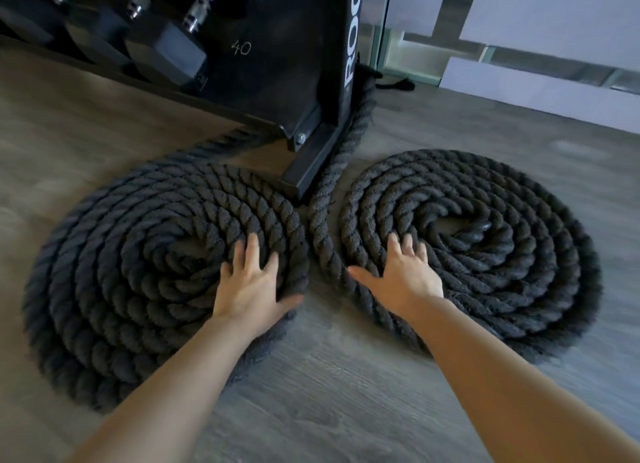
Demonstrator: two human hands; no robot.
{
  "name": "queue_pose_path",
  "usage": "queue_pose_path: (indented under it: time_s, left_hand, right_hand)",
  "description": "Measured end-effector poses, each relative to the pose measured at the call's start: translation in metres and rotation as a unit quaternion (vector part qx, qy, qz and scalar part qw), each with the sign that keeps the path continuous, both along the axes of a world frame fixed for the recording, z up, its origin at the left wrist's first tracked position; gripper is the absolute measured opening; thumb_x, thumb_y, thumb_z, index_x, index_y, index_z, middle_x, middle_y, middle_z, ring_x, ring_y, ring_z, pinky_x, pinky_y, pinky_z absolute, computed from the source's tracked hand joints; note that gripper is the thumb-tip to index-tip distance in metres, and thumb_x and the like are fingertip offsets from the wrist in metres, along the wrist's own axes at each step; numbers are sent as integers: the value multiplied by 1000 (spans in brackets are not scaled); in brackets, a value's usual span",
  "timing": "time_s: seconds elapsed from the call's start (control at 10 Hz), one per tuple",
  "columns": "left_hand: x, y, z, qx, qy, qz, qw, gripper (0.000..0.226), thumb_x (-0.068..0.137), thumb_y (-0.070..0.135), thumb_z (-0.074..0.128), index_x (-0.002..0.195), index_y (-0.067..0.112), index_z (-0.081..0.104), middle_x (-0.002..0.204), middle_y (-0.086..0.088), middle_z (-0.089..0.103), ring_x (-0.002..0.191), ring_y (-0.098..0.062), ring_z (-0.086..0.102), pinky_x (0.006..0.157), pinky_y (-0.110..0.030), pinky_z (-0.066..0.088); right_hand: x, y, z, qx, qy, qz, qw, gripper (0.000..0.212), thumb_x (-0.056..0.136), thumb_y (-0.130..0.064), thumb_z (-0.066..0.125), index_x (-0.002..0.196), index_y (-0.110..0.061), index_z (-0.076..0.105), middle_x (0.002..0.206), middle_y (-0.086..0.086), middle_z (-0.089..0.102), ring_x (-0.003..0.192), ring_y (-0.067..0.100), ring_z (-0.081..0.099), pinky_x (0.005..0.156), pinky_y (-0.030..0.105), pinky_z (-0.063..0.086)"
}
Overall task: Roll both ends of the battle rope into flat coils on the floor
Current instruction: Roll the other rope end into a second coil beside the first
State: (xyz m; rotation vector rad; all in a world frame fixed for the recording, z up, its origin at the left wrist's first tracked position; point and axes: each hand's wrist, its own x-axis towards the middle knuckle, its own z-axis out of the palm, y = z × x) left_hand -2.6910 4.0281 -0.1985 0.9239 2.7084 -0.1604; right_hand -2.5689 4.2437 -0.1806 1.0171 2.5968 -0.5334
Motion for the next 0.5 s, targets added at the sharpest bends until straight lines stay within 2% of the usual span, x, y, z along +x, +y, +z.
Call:
queue_pose_path:
  time_s: [0.1,0.2,0.3,0.4,0.5]
  left_hand:
    - [2,22,28,45,108,-79,990,87,94,68,45,159,15,19,164,-19,-18,153,-40,0,120,-56,22]
    - [6,42,43,58,64,-47,995,94,94,68,48,160,14,8,165,-15,-15,143,-37,36,101,-45,47]
    - [9,55,51,91,-67,62,992,109,90,74,48,159,13,-11,167,-13,3,132,-33,50,87,-39,51]
    - [14,64,53,162,-170,146,961,115,89,74,51,157,13,-20,147,-19,49,110,-30,66,77,-40,59]
    - [12,70,70,282,-276,219,893,92,94,67,51,157,7,21,102,-13,72,51,-18,66,42,-28,49]
  right_hand:
    - [-5,-4,37,73,79,18,994,119,74,-92,29,155,-22,-21,165,7,-18,152,32,-11,119,54,23]
    - [-9,-6,60,50,83,-21,995,123,70,-95,29,152,-23,-28,165,14,9,147,36,24,102,54,46]
    - [-8,-9,74,-68,87,-148,983,121,76,-91,32,155,-17,-22,96,11,68,75,24,71,60,37,60]
    - [-7,-12,86,-247,92,-260,929,109,80,-87,35,157,-16,3,90,10,69,62,24,73,62,44,63]
    - [-9,-9,93,-324,148,-287,889,72,91,-75,37,119,-9,48,93,12,73,74,27,74,70,49,62]
